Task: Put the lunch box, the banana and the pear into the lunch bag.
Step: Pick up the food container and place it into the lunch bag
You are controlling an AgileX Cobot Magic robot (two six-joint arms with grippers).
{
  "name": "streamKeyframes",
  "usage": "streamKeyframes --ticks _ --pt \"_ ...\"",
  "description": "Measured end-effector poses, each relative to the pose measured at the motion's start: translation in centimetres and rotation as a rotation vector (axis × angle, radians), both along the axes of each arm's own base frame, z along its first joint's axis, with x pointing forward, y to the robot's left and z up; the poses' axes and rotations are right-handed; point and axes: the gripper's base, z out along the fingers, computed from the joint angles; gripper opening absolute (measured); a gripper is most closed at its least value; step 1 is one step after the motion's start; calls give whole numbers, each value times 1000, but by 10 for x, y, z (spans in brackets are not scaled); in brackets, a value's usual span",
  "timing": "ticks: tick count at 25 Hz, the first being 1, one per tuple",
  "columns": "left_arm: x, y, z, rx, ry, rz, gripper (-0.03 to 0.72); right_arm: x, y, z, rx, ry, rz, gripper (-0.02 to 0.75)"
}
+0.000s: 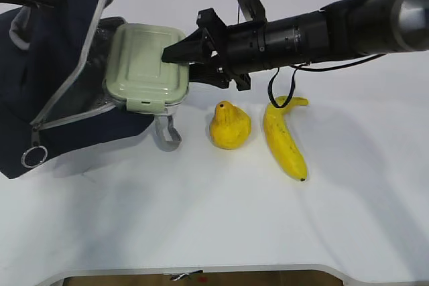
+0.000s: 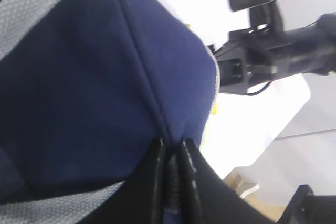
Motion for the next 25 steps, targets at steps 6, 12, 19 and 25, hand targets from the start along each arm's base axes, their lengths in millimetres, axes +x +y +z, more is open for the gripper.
streamKeyframes --ticks 6,12,19,25 --pt "9 -6 -12 -32 32 -17 26 3 4 8 65 3 -5 368" --pt "15 -35 -20 -125 12 -118 26 4 17 30 76 -80 56 368" --pt "22 -42 -31 -115 -5 -149 26 11 21 -4 -52 -69 75 368" --pt "34 -46 -50 -81 -62 -191 25 20 23 -35 -71 -7 57 368"
